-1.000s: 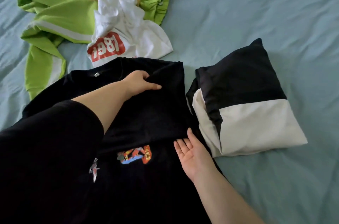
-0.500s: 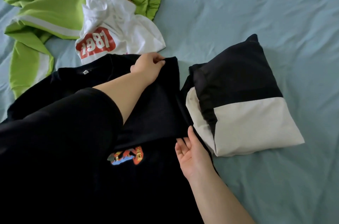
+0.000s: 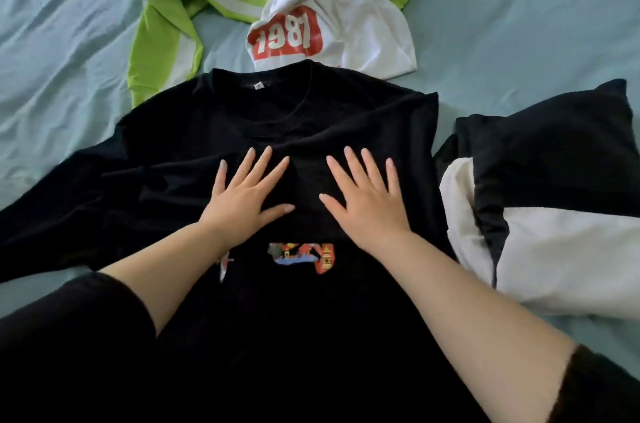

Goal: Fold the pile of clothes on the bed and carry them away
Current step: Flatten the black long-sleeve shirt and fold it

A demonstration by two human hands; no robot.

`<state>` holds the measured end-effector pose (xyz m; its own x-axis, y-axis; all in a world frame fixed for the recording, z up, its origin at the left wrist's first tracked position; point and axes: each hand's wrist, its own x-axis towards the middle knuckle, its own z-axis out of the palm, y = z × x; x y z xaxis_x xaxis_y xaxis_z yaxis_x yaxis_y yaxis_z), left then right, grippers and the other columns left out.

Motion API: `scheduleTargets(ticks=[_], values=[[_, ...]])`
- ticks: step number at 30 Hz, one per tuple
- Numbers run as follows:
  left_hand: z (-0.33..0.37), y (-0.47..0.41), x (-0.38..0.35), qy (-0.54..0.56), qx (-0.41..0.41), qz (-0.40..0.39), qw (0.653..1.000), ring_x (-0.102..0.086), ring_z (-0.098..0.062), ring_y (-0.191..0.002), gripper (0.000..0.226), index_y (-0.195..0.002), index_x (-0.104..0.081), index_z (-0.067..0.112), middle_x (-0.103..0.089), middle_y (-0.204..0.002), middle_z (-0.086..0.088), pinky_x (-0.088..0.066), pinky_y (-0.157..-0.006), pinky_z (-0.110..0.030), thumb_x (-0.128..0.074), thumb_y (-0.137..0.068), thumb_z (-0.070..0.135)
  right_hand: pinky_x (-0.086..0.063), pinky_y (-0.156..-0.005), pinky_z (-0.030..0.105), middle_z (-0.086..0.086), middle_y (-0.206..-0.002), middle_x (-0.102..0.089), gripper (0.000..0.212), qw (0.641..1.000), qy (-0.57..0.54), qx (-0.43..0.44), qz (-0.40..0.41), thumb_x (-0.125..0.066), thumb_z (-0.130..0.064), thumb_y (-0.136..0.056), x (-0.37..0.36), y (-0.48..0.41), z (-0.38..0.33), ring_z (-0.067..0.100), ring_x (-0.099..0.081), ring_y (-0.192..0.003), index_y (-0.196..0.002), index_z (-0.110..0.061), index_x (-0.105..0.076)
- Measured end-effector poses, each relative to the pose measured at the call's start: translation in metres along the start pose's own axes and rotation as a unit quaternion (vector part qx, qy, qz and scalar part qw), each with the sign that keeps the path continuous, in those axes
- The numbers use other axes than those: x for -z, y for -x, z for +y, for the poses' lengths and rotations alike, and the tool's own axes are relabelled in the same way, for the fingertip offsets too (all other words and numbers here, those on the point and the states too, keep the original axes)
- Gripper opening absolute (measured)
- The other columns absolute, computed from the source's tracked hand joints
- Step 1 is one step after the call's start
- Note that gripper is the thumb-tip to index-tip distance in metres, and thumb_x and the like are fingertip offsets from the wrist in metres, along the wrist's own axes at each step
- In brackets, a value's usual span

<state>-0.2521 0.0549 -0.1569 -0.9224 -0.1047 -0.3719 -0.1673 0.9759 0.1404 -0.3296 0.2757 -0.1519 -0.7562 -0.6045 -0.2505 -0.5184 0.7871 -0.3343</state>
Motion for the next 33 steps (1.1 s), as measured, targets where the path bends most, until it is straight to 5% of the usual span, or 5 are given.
scheduleTargets(ticks=[15, 18, 21, 25, 33], values=[[-0.039, 0.033, -0.001, 0.023, 0.222, -0.122, 0.967, 0.029, -0.034, -0.142, 0.111, -0.133, 0.042, 0.043, 0.037, -0.153, -0.009, 0.011, -0.112, -0.06, -0.017, -0.058, 0.099, 0.012, -0.116, 0.052, -0.003, -0.154, 0.034, 0.072, 0.982, 0.149, -0.039, -0.106, 0.004, -0.074, -0.085, -0.015, -0.01, 0.017, 0.016, 0.029, -0.142, -0.143, -0.038, 0.028], [-0.044, 0.031, 0.004, 0.028, 0.202, -0.134, 0.97, 0.019, -0.035, -0.146, 0.114, -0.142, 0.032, 0.041, 0.025, -0.158, -0.01, 0.003, -0.116, -0.054, -0.022, -0.059, 0.098, -0.01, -0.116, 0.05, 0.003, -0.162, 0.0, 0.069, 0.979, 0.166, -0.039, -0.109, -0.013, -0.067, -0.093, 0.004, -0.019, 0.002, 0.024, -0.003, -0.149, -0.152, -0.033, -0.006], [-0.058, 0.032, 0.019, -0.013, 0.144, -0.038, 0.989, -0.02, -0.033, -0.146, 0.099, -0.153, -0.003, 0.039, -0.017, -0.161, -0.01, -0.018, -0.115, -0.044, -0.022, -0.07, 0.091, -0.041, -0.09, 0.042, 0.006, -0.117, -0.06, 0.043, 0.987, 0.152, -0.001, 0.052, -0.031, -0.045, -0.1, 0.037, -0.045, -0.011, 0.028, -0.056, -0.108, -0.116, -0.019, -0.06], [-0.115, 0.037, 0.044, -0.011, 0.141, 0.168, 0.976, -0.05, -0.023, -0.122, 0.045, -0.132, -0.052, 0.036, -0.061, -0.13, 0.008, -0.028, -0.101, -0.042, -0.029, -0.098, 0.055, -0.043, -0.072, 0.033, 0.0, -0.113, -0.06, 0.027, 0.997, 0.038, -0.015, 0.06, -0.038, -0.025, -0.102, 0.061, -0.09, -0.02, 0.025, -0.059, -0.095, -0.11, -0.018, -0.063], [-0.187, 0.052, 0.059, 0.055, 0.161, 0.025, 0.985, -0.055, -0.024, -0.111, 0.033, -0.112, -0.061, 0.032, -0.06, -0.111, 0.004, -0.031, -0.098, -0.043, -0.053, -0.09, 0.055, -0.046, -0.07, 0.032, -0.003, -0.096, -0.059, 0.01, 0.991, 0.056, -0.068, -0.099, -0.061, -0.032, -0.092, 0.07, -0.111, -0.021, 0.018, -0.057, -0.083, -0.09, -0.023, -0.061]])
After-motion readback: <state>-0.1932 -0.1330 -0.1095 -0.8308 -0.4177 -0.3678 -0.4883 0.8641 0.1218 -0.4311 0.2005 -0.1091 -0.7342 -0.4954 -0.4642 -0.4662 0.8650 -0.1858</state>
